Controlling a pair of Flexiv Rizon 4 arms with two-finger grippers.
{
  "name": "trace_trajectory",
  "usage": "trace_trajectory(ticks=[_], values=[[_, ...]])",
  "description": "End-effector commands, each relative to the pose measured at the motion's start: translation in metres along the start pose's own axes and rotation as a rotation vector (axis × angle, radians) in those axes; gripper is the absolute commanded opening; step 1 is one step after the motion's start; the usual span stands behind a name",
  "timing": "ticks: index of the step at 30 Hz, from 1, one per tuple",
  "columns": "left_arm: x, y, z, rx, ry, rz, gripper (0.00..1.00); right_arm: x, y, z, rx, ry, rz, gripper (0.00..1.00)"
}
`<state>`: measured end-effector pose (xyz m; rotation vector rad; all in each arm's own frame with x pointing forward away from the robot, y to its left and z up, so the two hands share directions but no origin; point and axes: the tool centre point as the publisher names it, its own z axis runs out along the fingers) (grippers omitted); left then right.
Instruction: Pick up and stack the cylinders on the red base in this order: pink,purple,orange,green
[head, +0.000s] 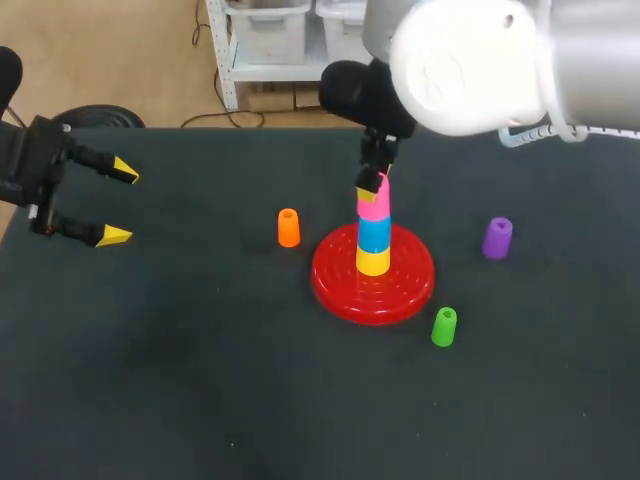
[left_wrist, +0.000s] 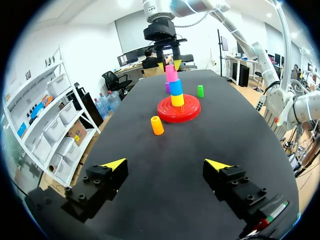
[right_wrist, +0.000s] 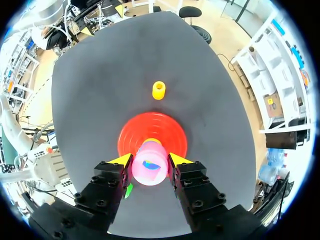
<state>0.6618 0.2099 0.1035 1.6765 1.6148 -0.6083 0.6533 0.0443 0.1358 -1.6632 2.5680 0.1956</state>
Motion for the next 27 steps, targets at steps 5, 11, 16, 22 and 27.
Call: trace_trajectory(ticks=[5, 11, 16, 22, 27], values=[[0.001, -0.001, 0.0, -0.002, -0.001, 0.002, 1.0, 0.006, 0.001, 0.004, 0.005, -0.007, 0.009, 0.0], [0.001, -0.001, 0.0, -0.002, -0.001, 0.002, 1.0, 0.005, 0.004, 0.006, -0.003, -0.013, 0.003, 0.0], [0.001, -0.001, 0.0, -0.002, -0.001, 0.002, 1.0, 0.004, 0.005, 0.001, 0.009, -0.023, 0.001, 0.0], [0.001, -0.001, 0.0, -0.002, -0.001, 0.002, 1.0, 0.004, 0.005, -0.005, 0.022, -0.028, -0.003, 0.0], [0.001, -0.001, 0.0, -0.002, -0.001, 0.002, 1.0, 0.005, 0.005, 0.001, 0.013, -0.029, 0.001, 0.0]])
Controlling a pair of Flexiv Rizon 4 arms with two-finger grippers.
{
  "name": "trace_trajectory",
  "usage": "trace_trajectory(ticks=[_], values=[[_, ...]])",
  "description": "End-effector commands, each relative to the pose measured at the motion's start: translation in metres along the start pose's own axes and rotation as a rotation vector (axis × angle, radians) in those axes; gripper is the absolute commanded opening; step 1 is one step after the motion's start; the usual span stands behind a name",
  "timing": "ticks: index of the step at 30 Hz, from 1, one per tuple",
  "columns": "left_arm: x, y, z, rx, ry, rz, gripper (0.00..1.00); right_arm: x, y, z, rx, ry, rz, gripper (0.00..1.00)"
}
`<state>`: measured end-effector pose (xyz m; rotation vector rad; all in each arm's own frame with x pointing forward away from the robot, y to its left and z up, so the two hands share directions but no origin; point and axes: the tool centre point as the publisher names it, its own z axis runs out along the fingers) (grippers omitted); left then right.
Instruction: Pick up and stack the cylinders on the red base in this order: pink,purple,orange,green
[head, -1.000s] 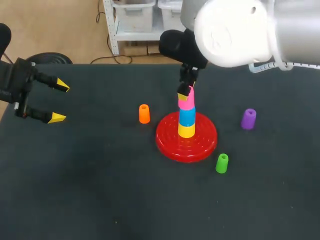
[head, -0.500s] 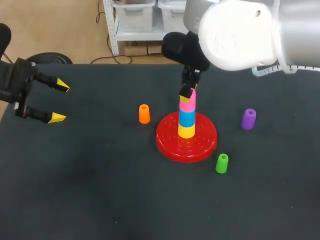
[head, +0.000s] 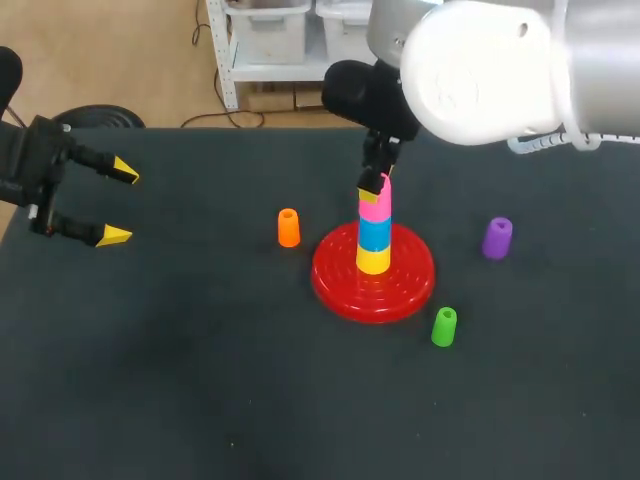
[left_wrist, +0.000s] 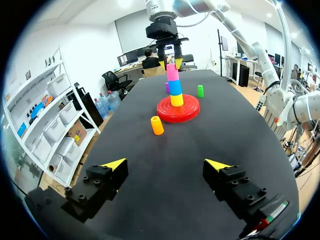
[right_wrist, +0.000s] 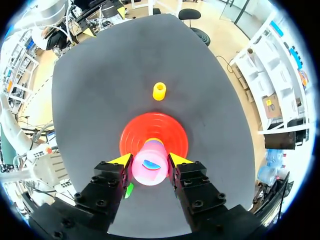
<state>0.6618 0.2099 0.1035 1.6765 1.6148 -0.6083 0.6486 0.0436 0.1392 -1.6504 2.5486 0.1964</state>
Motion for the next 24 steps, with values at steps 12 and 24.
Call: trace_trajectory(ticks=[12, 24], values=[[0.001, -0.001, 0.0, -0.002, -0.001, 0.002, 1.0, 0.005, 0.001, 0.015, -0.015, -0.021, 0.003, 0.0], [0.001, -0.001, 0.0, -0.002, -0.001, 0.002, 1.0, 0.007, 0.005, 0.025, -0.019, -0.034, 0.007, 0.0]])
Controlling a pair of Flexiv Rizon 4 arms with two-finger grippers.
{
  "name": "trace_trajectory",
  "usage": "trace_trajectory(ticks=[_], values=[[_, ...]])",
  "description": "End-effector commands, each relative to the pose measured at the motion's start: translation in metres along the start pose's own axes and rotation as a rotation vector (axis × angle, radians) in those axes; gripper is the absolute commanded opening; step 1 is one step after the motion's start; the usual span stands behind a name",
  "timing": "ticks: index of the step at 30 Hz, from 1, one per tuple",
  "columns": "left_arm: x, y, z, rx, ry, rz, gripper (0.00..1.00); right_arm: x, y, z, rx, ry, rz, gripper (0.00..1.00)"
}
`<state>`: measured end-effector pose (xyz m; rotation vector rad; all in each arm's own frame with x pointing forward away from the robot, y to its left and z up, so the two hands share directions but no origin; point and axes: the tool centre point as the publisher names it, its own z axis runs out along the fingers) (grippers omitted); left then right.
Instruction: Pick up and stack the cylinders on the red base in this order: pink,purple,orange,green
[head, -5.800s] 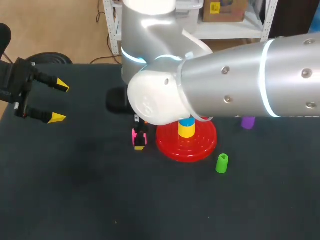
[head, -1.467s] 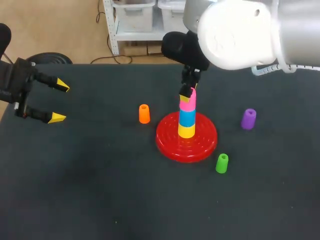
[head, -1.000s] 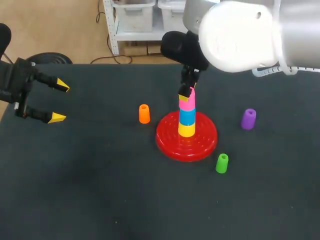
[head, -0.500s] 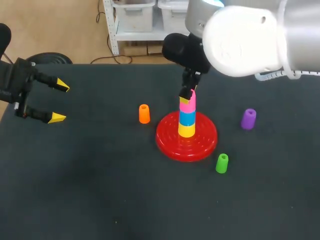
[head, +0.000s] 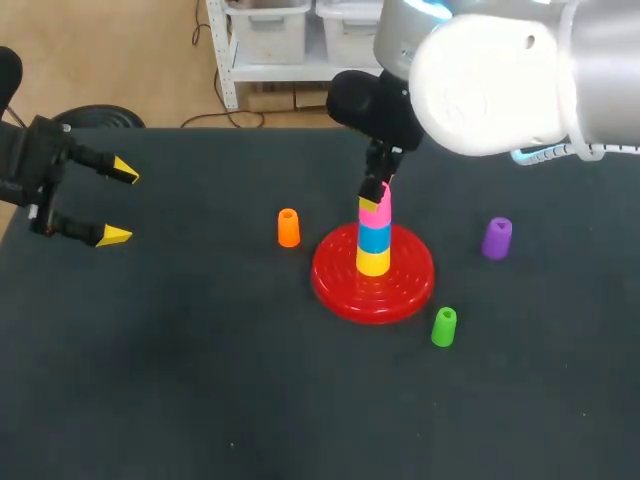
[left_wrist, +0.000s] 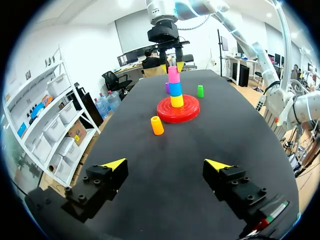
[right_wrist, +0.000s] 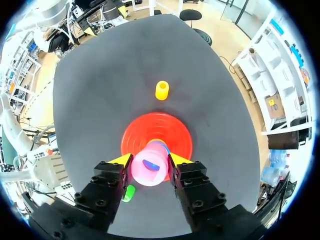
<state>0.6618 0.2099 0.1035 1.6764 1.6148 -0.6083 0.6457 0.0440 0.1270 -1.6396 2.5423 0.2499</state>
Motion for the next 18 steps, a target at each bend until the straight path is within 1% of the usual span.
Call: trace_trajectory(ticks=[1, 8, 18], values=[[0.0008, -0.0005, 0.0004, -0.002, -0.001, 0.002, 1.0, 0.0053, 0.003, 0.0137, 0.01, -0.01, 0.003, 0.0], [0.0008, -0.0005, 0.0004, -0.002, -0.001, 0.002, 1.0, 0.0089, 0.0069, 0.0168, 0.028, -0.039, 0.016, 0.0], [0.0008, -0.0005, 0.0004, -0.002, -0.001, 0.002, 1.0, 0.0139, 0.01, 0.0216, 0.031, -0.053, 0.03, 0.0]])
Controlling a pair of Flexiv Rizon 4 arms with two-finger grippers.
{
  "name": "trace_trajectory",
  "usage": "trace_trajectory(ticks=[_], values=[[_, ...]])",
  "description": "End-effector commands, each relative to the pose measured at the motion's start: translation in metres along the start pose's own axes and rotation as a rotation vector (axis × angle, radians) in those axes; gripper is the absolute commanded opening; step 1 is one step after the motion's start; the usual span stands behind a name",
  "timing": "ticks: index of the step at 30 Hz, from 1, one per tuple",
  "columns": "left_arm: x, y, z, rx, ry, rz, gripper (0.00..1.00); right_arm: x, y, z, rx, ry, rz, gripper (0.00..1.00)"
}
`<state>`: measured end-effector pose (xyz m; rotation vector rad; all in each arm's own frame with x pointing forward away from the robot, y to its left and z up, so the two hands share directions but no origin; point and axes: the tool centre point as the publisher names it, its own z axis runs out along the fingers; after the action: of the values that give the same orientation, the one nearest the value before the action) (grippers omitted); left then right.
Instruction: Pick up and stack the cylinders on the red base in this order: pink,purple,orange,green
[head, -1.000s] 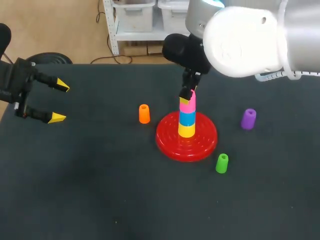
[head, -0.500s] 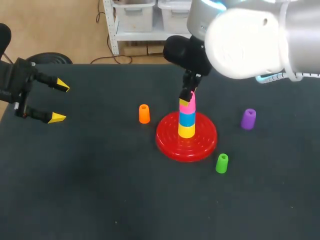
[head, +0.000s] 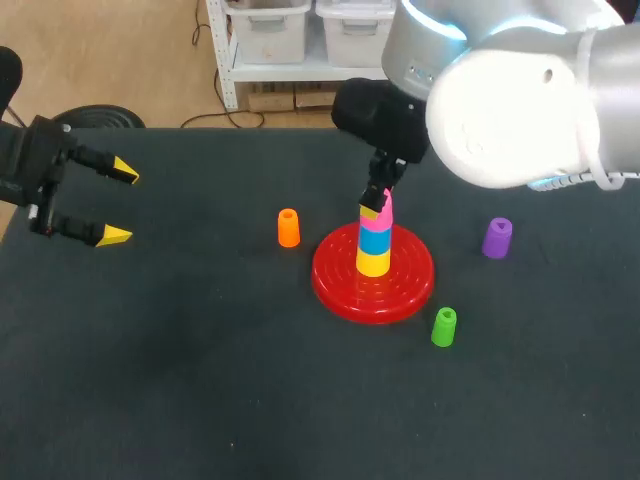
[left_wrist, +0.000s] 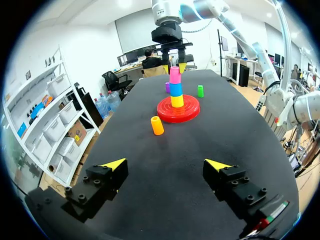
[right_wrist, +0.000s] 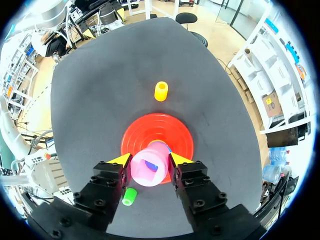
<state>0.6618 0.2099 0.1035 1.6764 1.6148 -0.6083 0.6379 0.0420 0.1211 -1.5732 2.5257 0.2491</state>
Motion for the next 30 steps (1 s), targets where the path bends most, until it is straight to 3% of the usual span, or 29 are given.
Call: trace_trajectory(ticks=[1, 30], values=[[0.001, -0.001, 0.0, -0.002, -0.001, 0.002, 1.0, 0.008, 0.005, 0.017, 0.0, -0.008, 0.003, 0.0], [0.001, -0.001, 0.0, -0.002, -0.001, 0.002, 1.0, -0.013, -0.009, 0.011, -0.075, 0.051, -0.072, 0.0]])
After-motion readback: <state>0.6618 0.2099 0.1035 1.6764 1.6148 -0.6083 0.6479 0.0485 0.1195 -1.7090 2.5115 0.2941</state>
